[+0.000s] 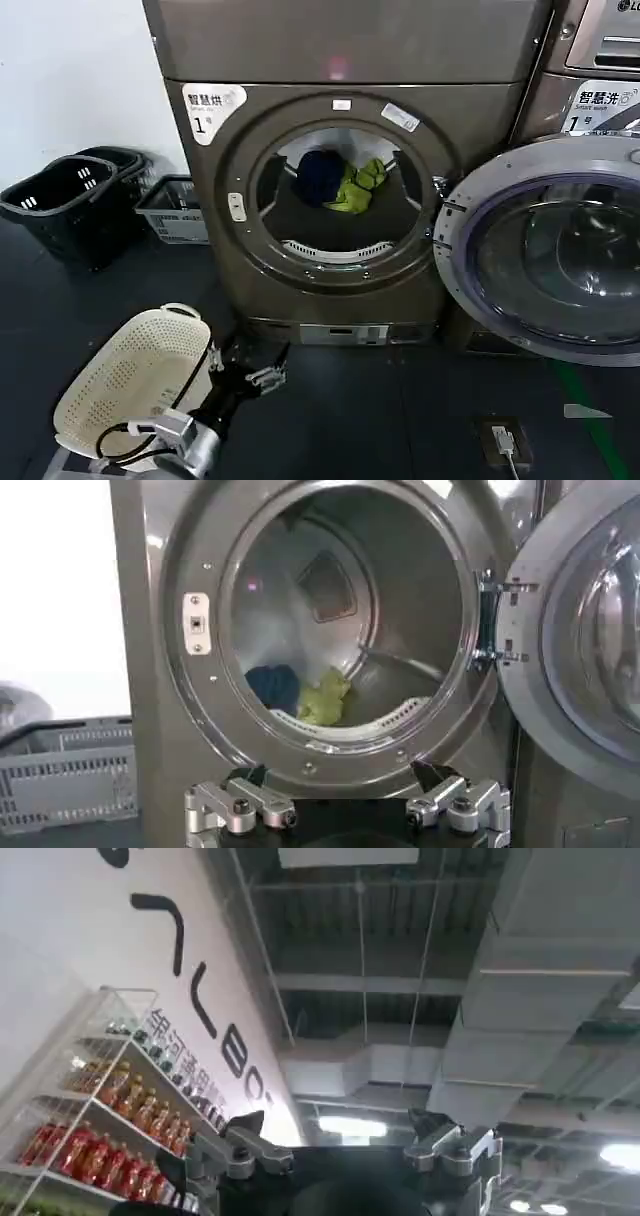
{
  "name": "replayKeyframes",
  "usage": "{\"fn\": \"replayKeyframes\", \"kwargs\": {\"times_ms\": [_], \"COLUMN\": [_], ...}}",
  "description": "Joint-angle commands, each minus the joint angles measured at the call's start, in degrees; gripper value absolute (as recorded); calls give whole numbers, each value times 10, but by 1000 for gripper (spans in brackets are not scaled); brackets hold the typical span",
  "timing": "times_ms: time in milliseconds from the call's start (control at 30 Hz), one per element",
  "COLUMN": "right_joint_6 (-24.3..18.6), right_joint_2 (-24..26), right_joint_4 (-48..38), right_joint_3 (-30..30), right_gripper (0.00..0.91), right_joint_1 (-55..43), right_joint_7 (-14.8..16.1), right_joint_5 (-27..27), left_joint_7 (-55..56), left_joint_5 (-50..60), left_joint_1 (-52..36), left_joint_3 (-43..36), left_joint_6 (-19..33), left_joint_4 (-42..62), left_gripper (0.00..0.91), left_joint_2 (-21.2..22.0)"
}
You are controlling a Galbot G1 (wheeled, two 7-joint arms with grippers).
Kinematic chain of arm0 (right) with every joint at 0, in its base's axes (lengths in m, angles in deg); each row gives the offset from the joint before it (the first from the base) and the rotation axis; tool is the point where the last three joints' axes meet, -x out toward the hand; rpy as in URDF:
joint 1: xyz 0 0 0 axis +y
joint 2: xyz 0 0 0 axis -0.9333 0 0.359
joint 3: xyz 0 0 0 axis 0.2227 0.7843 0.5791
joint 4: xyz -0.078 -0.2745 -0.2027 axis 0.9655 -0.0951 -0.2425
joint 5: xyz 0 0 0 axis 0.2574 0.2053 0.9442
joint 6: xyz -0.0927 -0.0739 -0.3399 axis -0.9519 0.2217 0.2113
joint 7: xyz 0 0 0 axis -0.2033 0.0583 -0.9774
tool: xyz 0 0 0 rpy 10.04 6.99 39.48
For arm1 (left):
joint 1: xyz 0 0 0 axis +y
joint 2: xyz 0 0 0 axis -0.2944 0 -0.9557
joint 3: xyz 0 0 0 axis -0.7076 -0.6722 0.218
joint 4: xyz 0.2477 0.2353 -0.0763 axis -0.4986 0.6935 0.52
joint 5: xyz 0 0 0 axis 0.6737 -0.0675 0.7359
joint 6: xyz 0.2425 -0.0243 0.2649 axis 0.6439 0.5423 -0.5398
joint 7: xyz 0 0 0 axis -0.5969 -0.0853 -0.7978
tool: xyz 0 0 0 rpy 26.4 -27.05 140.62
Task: Grasp the clothes from the dryer.
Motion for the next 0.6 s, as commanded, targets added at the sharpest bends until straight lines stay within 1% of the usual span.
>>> {"fn": "replayKeyframes", "kwargs": {"times_ms": [33, 400, 600], "right_joint_6": [-10, -10, -10], "right_joint_2": [0, 3, 7], "right_joint_4": [-1, -3, -8], "right_joint_3": [0, -9, -13], "right_gripper": [907, 907, 907], "right_joint_1": [-1, 6, 8], "right_joint_7": [0, -1, 2], "right_joint_5": [-4, -4, -3], "left_joint_7": [2, 4, 5], "left_joint_5": [1, 9, 16], "left_joint_1": [1, 4, 2], "left_joint_3": [-4, -10, -22], "left_joint_6": [-3, -2, -4], "left_joint_4": [0, 1, 1], "left_gripper": [907, 907, 907], "left_joint_2": [0, -4, 1]}}
